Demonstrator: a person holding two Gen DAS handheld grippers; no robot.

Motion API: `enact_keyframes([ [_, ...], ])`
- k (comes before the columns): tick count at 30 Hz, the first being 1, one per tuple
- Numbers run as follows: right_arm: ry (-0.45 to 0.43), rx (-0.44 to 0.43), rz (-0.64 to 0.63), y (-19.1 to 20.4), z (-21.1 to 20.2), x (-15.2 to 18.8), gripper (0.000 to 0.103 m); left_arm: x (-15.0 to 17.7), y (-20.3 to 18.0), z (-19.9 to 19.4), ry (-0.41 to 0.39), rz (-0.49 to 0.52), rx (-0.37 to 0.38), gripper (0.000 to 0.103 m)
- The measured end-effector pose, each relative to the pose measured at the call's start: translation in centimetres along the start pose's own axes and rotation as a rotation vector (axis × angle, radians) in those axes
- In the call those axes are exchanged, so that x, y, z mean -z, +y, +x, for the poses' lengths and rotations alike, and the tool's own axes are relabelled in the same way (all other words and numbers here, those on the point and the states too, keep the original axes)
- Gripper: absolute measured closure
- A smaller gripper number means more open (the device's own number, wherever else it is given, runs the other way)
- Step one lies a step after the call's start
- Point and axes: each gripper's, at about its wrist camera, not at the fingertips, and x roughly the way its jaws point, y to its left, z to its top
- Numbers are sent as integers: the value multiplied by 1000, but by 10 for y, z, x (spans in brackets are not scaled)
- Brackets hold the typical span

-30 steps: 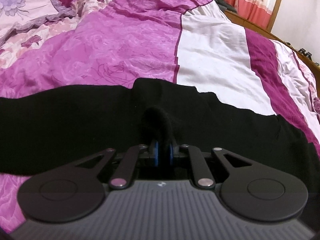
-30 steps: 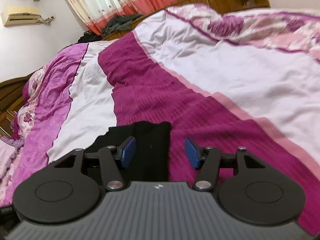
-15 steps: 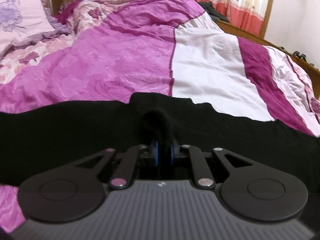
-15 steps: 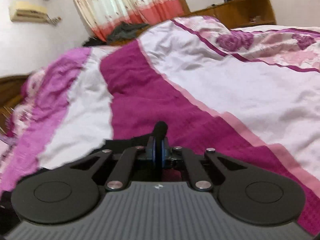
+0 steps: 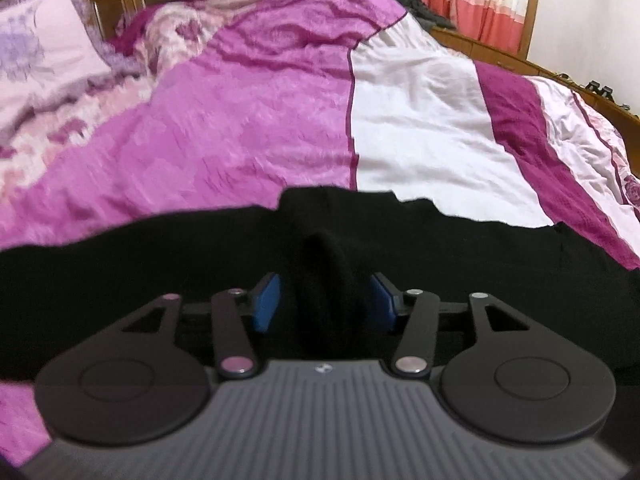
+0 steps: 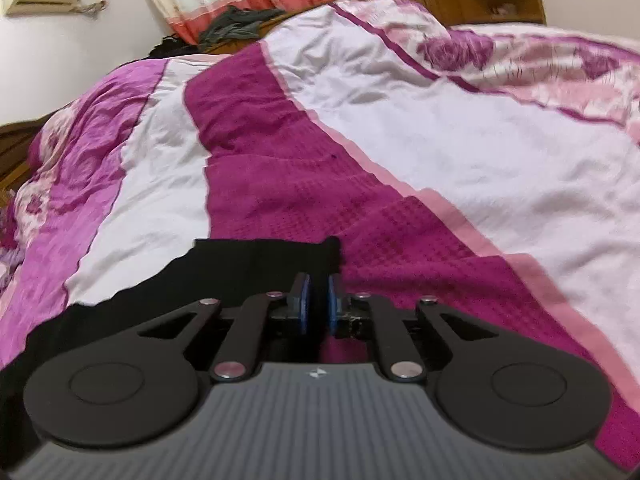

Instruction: Fold small clothes

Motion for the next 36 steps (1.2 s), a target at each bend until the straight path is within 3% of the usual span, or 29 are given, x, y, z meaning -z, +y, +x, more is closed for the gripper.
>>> enact_keyframes([
  [3,10,-29,-60,10,-24,9,88,-1,4,-3,-8,16,-13,50],
  [9,67,-58,-134,21,-40,42,88,10,15,13,61,-12,-82,48],
  [15,89,-66,-84,12,-30,60,88,18,13,19,61,43,-99,47],
  [19,90,-69,-71,13,-36,57,87,16,15,18,69,25,-93,46],
  [21,87,-74,-62,13,-43,54,84,12,17,13,79,5,-85,46],
  [26,63,-87,-45,18,-70,52,57,4,23,-9,91,-47,-58,48],
  [36,62,-148,-46,40,-129,63,48,-5,42,-70,77,-39,-72,48],
])
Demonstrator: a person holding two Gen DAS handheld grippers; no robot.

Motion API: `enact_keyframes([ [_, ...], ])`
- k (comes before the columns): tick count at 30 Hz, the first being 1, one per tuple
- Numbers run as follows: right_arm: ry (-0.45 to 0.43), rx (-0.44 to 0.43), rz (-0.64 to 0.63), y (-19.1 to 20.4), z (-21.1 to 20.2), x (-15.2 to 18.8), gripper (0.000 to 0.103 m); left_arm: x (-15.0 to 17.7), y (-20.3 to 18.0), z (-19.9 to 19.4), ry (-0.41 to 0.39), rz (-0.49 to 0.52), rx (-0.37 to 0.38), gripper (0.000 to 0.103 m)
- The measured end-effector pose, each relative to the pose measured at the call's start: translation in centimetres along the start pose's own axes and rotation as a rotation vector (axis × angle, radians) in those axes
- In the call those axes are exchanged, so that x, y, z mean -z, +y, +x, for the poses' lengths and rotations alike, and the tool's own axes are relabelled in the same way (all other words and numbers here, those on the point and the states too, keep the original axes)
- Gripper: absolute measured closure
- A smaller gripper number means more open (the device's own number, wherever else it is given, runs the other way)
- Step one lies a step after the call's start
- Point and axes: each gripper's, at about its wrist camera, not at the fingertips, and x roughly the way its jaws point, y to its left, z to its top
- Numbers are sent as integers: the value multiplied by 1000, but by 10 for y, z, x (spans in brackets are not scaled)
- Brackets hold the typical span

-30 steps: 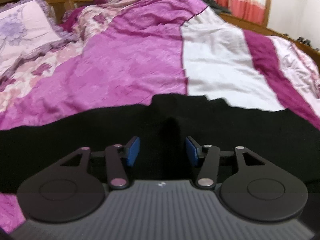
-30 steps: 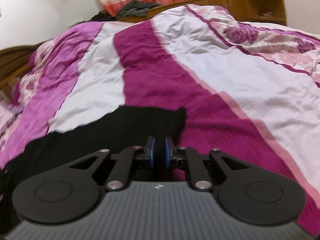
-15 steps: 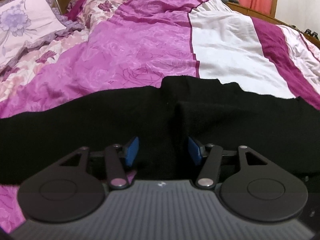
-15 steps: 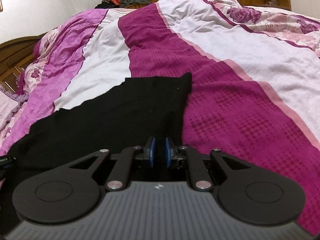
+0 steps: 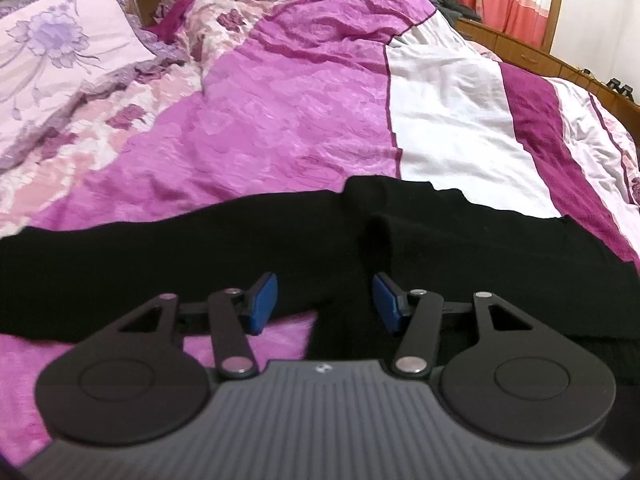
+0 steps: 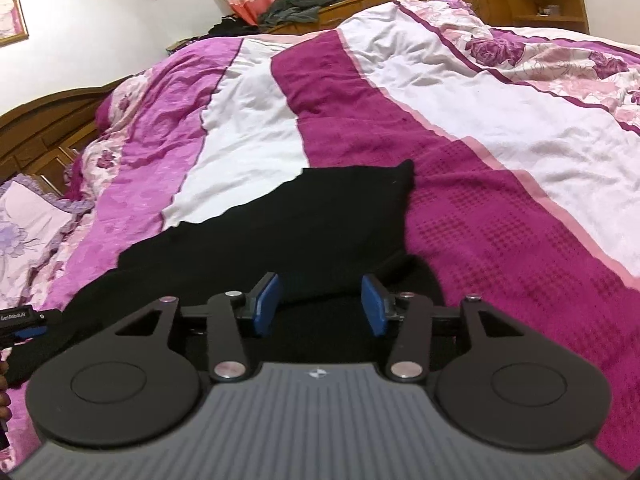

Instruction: Fold small clothes

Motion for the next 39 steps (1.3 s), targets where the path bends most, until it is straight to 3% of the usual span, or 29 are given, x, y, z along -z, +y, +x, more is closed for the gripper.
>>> enact_keyframes([
  [12,37,-69,-36,35,-31,24,45,2,57,-38,13,-6,-105,48],
  [28,94,-65,-32,42,-31,52,42,34,119,-23,93,-6,-290,48],
  [39,112,-34,-6,35,-27,56,40,54,129,-10,104,46,-338,46],
])
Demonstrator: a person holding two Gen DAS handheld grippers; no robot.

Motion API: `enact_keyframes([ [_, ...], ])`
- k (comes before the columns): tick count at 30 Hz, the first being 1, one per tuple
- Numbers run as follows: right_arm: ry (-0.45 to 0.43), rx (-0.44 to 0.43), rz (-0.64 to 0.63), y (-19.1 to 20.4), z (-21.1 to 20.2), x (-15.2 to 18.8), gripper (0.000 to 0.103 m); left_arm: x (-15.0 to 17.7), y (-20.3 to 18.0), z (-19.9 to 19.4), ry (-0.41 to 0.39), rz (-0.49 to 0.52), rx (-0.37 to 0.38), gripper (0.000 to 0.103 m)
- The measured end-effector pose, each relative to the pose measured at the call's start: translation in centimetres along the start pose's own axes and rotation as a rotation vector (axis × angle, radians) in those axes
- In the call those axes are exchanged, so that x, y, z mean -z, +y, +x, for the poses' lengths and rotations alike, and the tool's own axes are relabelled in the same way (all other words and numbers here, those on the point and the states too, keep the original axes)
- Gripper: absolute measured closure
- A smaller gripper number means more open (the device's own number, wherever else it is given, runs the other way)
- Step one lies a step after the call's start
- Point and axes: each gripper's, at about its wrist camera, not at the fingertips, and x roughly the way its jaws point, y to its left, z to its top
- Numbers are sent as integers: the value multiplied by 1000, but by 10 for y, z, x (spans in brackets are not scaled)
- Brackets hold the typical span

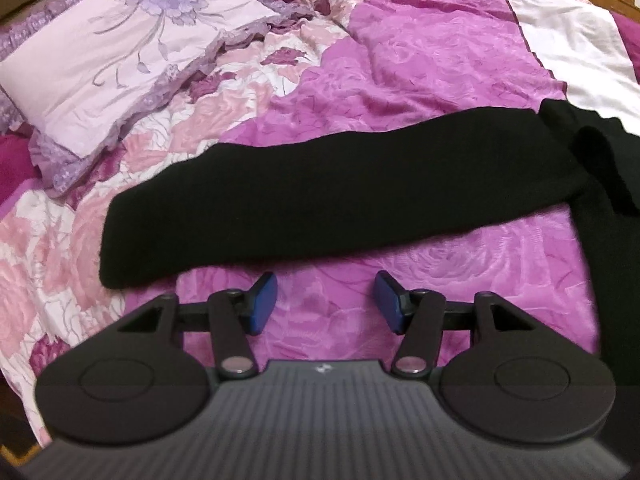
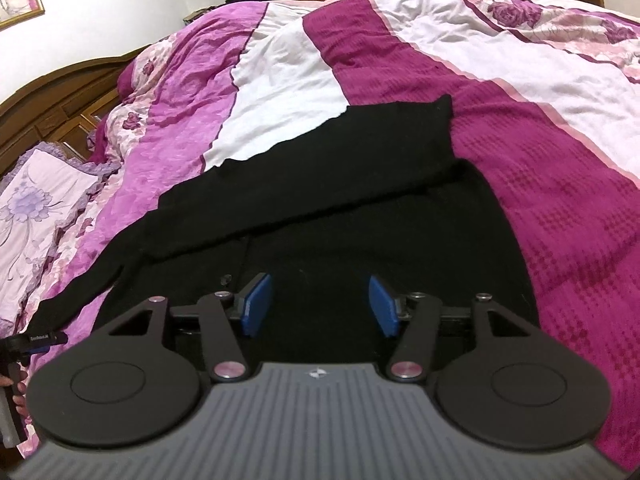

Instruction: Fold small clothes

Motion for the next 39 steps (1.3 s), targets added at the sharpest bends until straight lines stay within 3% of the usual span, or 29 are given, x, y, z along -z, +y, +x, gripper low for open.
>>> enact_keyframes([
  [6,20,16,10,-2,3,5,39,-3,-2,9,-28,39,-32,46],
  [11,29,25,12,-2,6,7,38,-8,3,20,-45,26,-30,38],
  [31,47,39,17,1,14,7,38,-19,13,36,-82,3,18,39],
  [33,47,38,16,1,14,6,38,-19,14,35,-88,-2,32,46],
  [37,44,39,11,3,14,8,38,-18,11,30,-121,-10,26,77],
  [39,44,40,14,3,14,8,37,-19,8,29,-134,-14,25,86],
])
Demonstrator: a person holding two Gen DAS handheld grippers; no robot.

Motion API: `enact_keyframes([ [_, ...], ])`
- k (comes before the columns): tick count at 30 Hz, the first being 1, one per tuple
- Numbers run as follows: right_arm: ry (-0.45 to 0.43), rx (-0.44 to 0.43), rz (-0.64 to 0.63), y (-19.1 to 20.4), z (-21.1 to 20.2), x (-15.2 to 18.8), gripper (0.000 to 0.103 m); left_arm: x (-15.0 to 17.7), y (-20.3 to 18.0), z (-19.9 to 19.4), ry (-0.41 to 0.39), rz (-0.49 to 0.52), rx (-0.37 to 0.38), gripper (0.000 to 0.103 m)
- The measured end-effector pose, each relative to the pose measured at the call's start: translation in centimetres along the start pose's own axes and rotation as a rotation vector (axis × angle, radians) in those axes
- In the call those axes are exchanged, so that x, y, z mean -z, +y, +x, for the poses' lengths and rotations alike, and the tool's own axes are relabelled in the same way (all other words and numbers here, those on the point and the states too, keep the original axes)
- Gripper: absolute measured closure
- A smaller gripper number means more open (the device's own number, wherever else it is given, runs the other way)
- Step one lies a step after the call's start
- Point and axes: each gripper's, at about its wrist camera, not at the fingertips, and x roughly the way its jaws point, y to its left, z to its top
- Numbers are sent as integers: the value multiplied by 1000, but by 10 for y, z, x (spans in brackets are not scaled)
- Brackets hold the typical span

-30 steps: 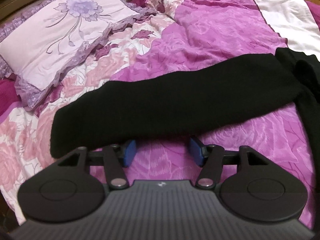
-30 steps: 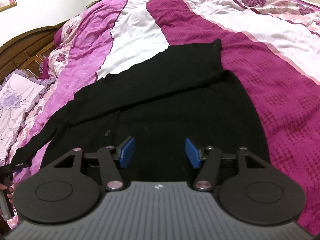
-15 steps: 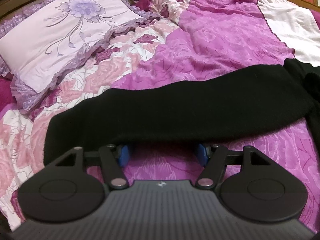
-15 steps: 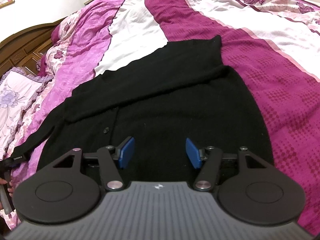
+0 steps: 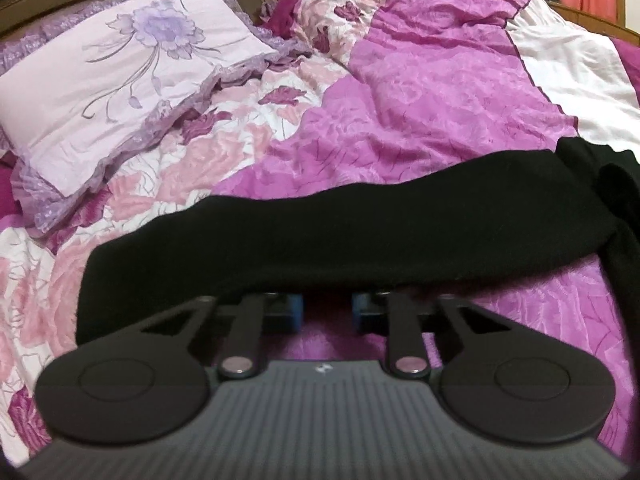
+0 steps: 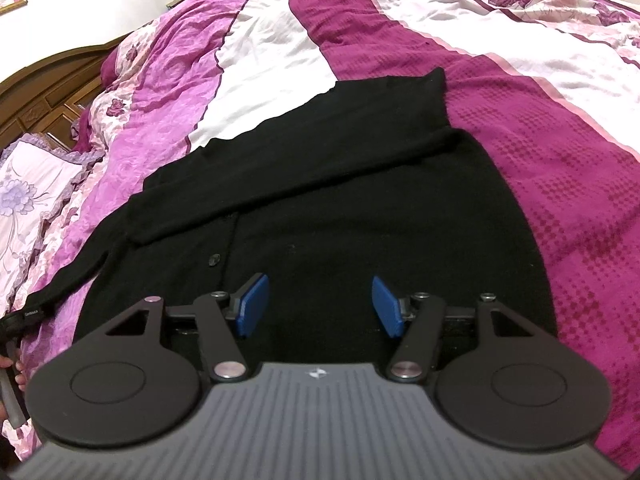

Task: Fold small clothes
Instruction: 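Close the left tool on the sleeve and lift it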

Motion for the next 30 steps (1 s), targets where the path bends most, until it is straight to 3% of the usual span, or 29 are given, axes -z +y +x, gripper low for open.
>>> enact_keyframes([
  [2,-3,0,3,-1,-1,0,37,-1,0,-2,-15,-30,9,96],
  [5,-11,2,8,-3,-3,-1,37,-5,0,-10,-62,-70,28,101],
  [17,-24,-8,35,-9,-8,1,37,-47,-22,-72,-334,-126,133,102],
  [21,-32,-11,37,-10,-10,1,37,-58,-26,-75,-265,-188,233,100],
  [30,-39,-13,66,-17,-12,3,37,-38,-12,-60,-28,-367,290,97],
])
